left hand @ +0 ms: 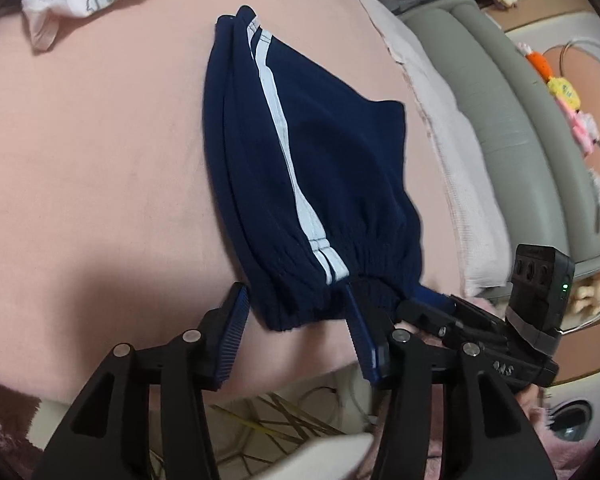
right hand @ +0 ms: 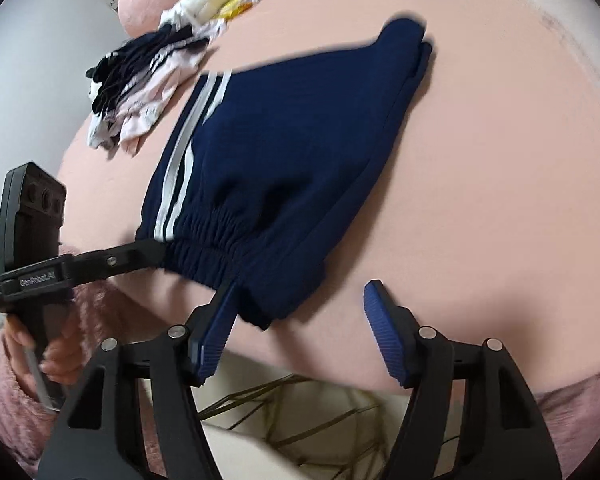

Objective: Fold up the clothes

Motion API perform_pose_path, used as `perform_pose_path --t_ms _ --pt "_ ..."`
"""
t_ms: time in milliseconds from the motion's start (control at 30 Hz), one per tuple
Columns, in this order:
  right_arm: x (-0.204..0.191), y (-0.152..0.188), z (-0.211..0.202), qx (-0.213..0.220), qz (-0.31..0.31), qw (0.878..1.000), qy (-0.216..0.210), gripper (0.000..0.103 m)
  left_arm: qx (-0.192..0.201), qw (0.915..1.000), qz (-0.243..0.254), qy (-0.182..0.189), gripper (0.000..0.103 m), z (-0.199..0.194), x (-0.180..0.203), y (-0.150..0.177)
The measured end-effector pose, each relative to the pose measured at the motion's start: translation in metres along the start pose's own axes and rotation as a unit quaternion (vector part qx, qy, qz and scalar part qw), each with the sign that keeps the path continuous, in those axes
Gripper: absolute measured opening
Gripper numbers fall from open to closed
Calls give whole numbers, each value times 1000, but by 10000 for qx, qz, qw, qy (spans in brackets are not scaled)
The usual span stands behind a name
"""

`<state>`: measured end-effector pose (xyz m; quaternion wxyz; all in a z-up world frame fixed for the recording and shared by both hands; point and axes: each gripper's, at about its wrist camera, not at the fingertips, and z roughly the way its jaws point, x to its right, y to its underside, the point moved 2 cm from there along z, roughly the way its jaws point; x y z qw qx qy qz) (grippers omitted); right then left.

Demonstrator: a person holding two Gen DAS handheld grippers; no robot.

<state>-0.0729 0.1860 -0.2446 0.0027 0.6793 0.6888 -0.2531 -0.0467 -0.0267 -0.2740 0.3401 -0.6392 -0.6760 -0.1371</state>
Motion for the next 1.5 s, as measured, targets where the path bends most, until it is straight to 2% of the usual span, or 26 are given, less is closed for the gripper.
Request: perform_pose_path --t_ms 67,133,200,233,267,367,433,600,833,1267,1400,1467,1500 --pt "-7 -1 4 109 -213 9997 73 71 92 9999 44 5 51 0 1 -3" --pt "-13 -3 9 174 -491 9985 160 69 140 9998 122 -74 47 2 3 -4" --pt "-17 -3 12 229 -681 9970 303 58 163 9992 273 -243 36 0 5 -2" --pt "-17 -2 10 226 -700 9969 282 51 176 9989 320 -288 35 -1 8 -1" --pt "-18 -2 7 208 -676 9973 201 39 189 9989 322 -274 31 -3 9 -1" --pt "-16 -1 -2 160 -603 9979 167 33 235 9992 213 -254 27 -12 9 5" --pt "-22 3 -10 116 -813 9964 196 32 314 9984 205 -415 26 -17 11 12" --pt "-36 10 -34 228 -1251 9901 591 30 248 9991 229 -261 25 -24 15 23" --pt "-30 17 -38 84 -1080 9931 452 30 155 9998 133 -22 25 -30 13 30" --pt "-37 7 -63 255 -1019 9940 319 30 251 9984 39 502 26 -46 25 17" --pt "-36 -4 -67 272 -987 9944 243 30 124 9967 -123 791 29 -44 24 7" --pt "-34 -10 -67 241 -898 9956 151 30 74 9965 -22 828 30 -44 30 2" --pt "-33 -13 -68 225 -852 9961 69 30 55 9963 37 860 36 -45 32 -2"
